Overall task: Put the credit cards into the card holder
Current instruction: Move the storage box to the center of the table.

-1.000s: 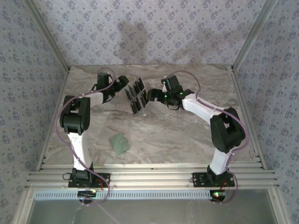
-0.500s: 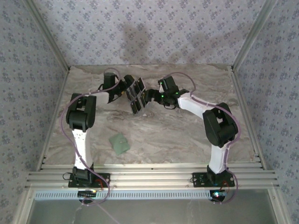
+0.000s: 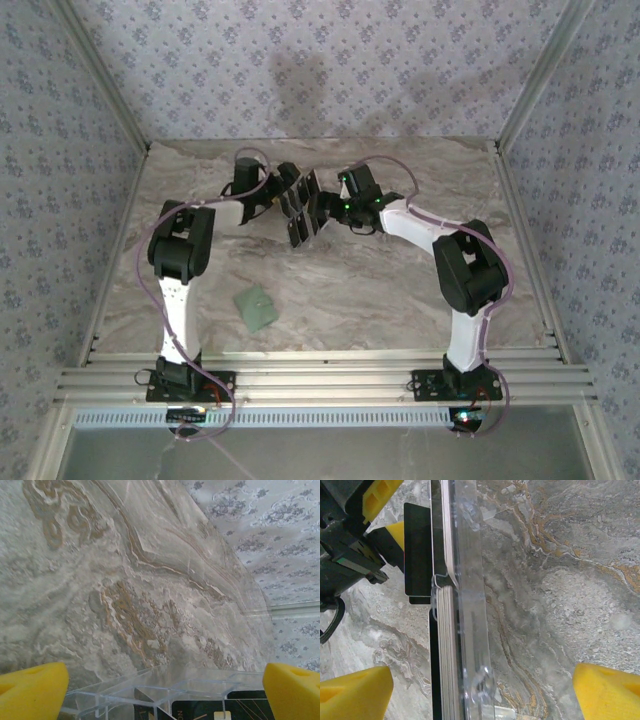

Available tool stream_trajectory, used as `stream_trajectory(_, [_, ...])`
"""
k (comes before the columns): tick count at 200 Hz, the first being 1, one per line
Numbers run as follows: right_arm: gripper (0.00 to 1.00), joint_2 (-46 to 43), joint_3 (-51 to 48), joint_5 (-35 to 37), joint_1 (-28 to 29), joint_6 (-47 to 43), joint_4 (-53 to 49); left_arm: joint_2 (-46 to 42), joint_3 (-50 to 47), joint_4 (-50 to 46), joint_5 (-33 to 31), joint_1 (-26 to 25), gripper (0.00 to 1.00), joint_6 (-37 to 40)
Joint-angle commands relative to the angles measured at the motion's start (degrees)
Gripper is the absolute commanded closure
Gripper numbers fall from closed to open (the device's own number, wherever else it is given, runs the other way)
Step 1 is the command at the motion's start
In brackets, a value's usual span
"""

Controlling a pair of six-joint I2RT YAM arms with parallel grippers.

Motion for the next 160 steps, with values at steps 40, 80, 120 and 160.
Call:
stream_trajectory(40, [0.06, -3.7, -6.2, 5.4, 0.2, 0.6, 0.6, -0.5, -3.9, 5.4, -2.1, -3.7, 0.00, -2.8])
stream_trajectory(80, [0.07, -6.2, -10.4, 8.3, -0.7, 0.4, 0.2, -0.1, -4.1, 6.3, -3.4, -6.4, 0.00, -3.2])
stream_trajectory(120, [0.07, -8.5, -13.0, 9.9, -2.8, 0.1, -0.3, 0.7, -3.2, 6.9, -4.2, -8.8, 0.00, -4.0])
stream_trajectory(160, [0.07, -11.0, -15.9, 10.5, -5.6, -0.1, -0.4, 1.9, -2.1, 7.6, -5.0, -10.7, 0.00, -4.9])
